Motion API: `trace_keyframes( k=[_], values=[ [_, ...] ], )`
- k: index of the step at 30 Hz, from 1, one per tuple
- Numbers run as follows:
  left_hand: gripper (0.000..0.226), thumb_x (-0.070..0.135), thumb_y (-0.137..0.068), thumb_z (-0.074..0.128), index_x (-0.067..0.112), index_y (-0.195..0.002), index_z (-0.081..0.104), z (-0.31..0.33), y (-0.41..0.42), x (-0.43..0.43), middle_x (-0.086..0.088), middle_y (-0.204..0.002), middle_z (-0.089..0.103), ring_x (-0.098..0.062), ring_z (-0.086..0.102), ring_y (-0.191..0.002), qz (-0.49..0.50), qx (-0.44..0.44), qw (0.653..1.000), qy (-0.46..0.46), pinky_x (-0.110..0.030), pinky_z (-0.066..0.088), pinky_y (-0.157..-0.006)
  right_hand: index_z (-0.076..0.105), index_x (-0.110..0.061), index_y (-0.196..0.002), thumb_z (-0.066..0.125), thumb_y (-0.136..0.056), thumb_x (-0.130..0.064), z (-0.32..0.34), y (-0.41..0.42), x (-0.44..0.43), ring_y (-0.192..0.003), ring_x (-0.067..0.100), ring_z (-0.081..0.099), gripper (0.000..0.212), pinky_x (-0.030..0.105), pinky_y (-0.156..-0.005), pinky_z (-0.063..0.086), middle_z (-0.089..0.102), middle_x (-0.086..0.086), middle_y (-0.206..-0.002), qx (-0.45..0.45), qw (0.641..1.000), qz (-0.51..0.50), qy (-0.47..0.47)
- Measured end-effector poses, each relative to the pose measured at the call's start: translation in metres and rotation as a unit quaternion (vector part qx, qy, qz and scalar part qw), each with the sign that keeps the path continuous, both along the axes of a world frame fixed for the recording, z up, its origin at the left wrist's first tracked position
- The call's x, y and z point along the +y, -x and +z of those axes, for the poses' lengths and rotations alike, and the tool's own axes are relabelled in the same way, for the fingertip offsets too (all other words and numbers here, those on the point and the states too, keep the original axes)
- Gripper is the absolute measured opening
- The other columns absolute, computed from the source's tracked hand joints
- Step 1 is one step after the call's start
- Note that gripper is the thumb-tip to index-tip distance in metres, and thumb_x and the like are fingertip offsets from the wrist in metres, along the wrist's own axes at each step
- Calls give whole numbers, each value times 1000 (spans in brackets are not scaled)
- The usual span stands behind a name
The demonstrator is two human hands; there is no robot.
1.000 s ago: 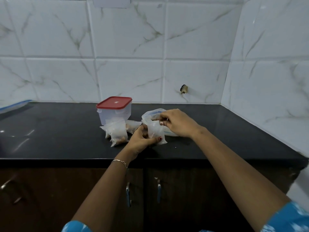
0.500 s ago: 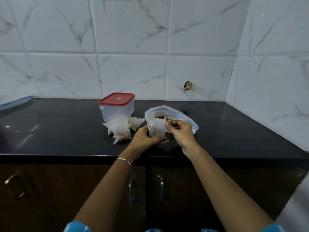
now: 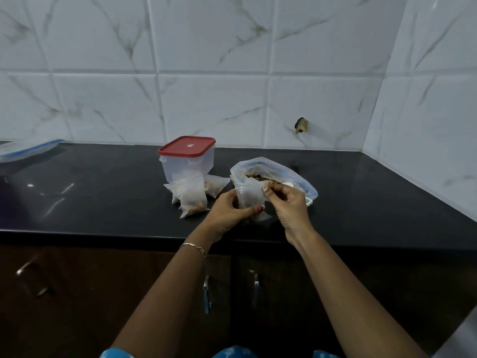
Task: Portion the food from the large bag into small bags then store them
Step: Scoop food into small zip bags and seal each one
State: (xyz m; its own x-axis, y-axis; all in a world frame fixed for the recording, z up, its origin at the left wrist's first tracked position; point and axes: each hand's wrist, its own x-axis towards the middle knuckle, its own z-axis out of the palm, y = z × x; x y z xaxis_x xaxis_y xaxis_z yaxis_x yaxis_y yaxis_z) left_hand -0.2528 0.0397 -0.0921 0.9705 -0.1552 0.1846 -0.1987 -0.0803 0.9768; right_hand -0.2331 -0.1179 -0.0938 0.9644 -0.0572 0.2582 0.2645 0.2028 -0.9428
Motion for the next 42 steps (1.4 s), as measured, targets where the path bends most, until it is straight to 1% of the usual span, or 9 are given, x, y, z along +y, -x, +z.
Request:
trace_keyframes(
  k=[4,7,9,13,20,26,32,36,42],
  values=[
    [47,17,-77,78,19,-120,58,1,-1,1,-3,-112,70,-16,69,-101,-11,4,1000,-4,-33,58,-84,72,-6,-100,72,-85,-15,-2,-3,-2,-99,17,68,17,28,-78,58,71,7,-105,1,1000,0,-11],
    [40,26,-81,73,15,-117,61,2,0,1,-5,-110,70,-20,69,-100,1,13,999,45,-35,58,-83,72,-5,-98,72,-85,-15,-5,-6,-2,-100,18,68,16,28,-78,58,72,9,-104,-3,1000,4,-15],
    [37,32,-85,67,8,-114,63,3,-1,2,-5,-106,70,-19,68,-98,28,18,995,90,-38,57,-86,72,-5,-94,72,-85,-14,-5,-4,-2,-98,16,67,12,21,-72,56,72,7,-102,-3,1000,0,-22],
    [23,22,-91,64,2,-104,64,-1,-7,4,-14,-100,68,-26,65,-95,63,5,989,130,-46,52,-93,72,-7,-91,74,-84,-15,-6,-5,-3,-96,15,67,11,16,-67,53,72,6,-100,-2,999,-22,-28],
    [7,13,-92,62,9,-93,67,-3,-10,4,-5,-88,71,-15,68,-85,63,-12,987,146,-28,57,-79,72,-3,-95,73,-85,-14,-4,-3,-1,-90,14,70,16,19,-70,54,73,6,-95,-16,999,-14,-33],
    [9,14,-91,63,7,-96,67,-6,-12,4,-7,-92,71,-15,68,-85,80,-19,984,155,-27,56,-78,72,-2,-101,72,-86,-18,-3,-2,-2,-95,18,70,22,28,-78,58,74,8,-100,-16,1000,10,-16],
    [9,14,-88,66,6,-92,69,-8,-13,4,-8,-88,72,-17,68,-85,79,-30,987,139,-28,56,-78,72,-2,-99,72,-85,-16,-3,-1,-2,-96,14,69,20,21,-74,56,73,7,-100,-21,1000,6,8],
    [10,16,-88,68,7,-92,70,-7,-14,4,-9,-91,72,-18,68,-87,66,-30,989,126,-29,55,-77,69,0,-96,69,-88,-11,-4,2,-2,-83,5,70,14,17,-66,54,72,2,-92,-20,1000,11,8],
    [12,16,-86,69,9,-95,70,-4,-11,-1,-9,-96,73,-20,70,-90,51,-11,991,121,-26,56,-70,69,-5,-96,69,-88,-15,-3,5,-2,-85,11,71,13,28,-71,59,73,2,-91,-18,999,21,21]
  ],
)
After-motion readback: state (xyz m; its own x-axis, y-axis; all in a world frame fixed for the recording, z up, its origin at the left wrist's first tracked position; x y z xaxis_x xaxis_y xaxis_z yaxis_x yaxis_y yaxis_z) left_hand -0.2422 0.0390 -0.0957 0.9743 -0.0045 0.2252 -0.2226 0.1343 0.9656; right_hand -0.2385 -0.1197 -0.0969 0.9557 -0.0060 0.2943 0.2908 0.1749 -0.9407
